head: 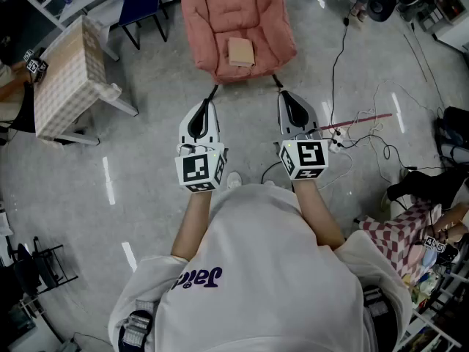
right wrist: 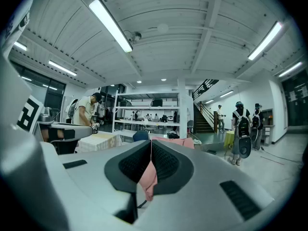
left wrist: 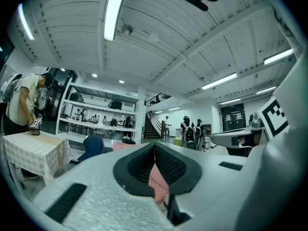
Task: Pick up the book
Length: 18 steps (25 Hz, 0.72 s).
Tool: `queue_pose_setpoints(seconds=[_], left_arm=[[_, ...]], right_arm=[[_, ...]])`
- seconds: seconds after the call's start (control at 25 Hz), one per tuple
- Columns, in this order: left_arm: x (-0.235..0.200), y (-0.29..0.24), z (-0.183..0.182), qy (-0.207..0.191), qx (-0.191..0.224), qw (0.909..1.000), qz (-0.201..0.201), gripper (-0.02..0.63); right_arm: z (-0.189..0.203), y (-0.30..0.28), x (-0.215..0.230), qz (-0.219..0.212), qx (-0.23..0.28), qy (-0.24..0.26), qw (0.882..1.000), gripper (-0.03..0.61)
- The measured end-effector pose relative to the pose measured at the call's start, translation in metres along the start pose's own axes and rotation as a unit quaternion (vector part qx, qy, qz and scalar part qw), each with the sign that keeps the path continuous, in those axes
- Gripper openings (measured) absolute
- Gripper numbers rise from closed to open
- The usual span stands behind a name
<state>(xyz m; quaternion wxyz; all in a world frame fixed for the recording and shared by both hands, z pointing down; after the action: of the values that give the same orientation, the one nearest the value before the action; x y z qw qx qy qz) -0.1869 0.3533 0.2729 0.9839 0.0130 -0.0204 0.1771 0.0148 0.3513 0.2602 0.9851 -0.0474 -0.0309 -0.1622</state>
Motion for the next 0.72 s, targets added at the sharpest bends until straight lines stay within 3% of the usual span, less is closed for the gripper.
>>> queue_pose_setpoints(seconds=[0.4,0.72], left_arm=[[-0.027,0.003,0.016,0.023,-0.008,0.9995,0.019,0.017],[-0.002,-0.021,0.041,0.038,-0.035,0.9975,0.049,0.017]], right_arm=[[0.030,-0.006,-0.034,-0.023,-0.046,-0.031,0.998,0.017],[0.049,-0.021,-0.014,-0.036,-0.080,-0.040,0.995,0.017]])
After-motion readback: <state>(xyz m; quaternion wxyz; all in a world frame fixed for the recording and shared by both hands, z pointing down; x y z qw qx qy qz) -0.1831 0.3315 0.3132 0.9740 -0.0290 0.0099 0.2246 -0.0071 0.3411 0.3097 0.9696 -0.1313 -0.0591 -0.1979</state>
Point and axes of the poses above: the fingertips, and each gripper's own axes: y backward along the fingers, x to its right, z out of its underside, the point moved 4 cm from there along y, backward along the fingers, and after that the axes turned 7 degrees about -y, right-handed, at the moved point
